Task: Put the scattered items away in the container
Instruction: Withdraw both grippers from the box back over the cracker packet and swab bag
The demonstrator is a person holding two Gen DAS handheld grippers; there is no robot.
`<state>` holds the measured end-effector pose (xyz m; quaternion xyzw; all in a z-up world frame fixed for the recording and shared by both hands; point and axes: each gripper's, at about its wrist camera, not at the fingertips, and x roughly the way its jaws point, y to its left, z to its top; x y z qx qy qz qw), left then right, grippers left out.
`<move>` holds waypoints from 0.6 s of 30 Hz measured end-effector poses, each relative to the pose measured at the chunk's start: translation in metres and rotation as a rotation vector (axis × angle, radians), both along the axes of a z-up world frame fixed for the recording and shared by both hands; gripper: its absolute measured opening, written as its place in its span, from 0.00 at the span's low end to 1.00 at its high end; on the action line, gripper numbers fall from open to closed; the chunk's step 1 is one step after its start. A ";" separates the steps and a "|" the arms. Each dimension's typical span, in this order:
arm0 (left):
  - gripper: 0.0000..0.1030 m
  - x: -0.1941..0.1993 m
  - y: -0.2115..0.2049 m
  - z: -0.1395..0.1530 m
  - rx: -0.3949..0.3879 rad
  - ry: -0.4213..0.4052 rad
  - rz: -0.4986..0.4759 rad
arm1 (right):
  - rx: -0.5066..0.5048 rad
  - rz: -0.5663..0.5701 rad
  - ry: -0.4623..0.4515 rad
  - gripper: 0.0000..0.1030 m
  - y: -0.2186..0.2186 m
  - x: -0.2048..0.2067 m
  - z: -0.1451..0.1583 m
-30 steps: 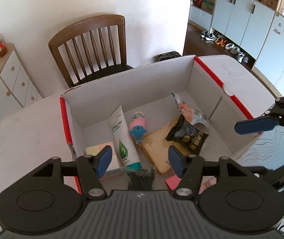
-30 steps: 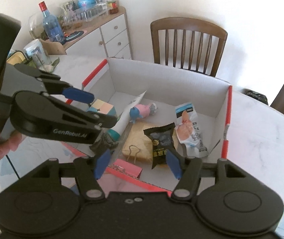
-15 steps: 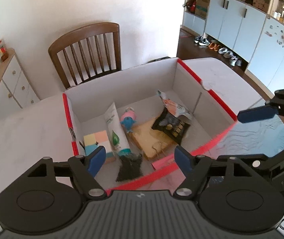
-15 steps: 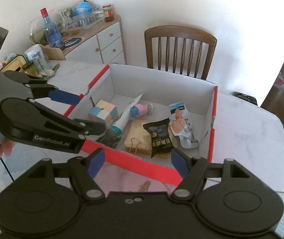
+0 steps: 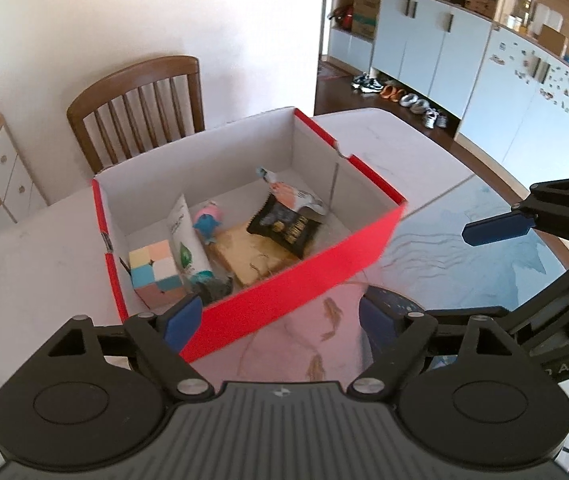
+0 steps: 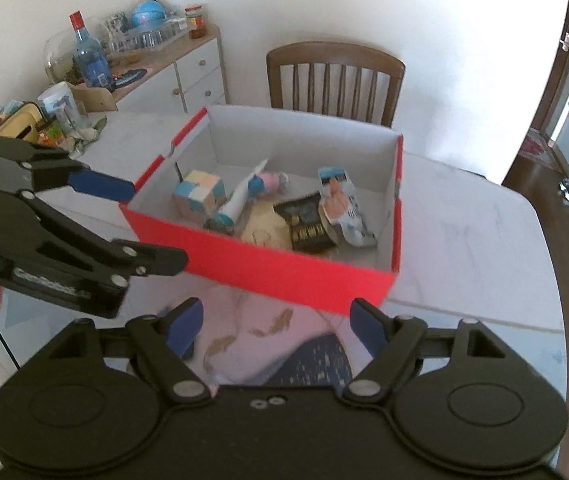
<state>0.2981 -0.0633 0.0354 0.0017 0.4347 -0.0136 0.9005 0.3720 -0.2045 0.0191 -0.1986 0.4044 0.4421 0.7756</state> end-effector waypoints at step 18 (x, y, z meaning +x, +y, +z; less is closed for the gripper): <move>1.00 -0.052 -0.026 -0.056 -0.018 0.059 -0.035 | -0.039 -0.058 0.062 1.00 -0.047 -0.054 -0.051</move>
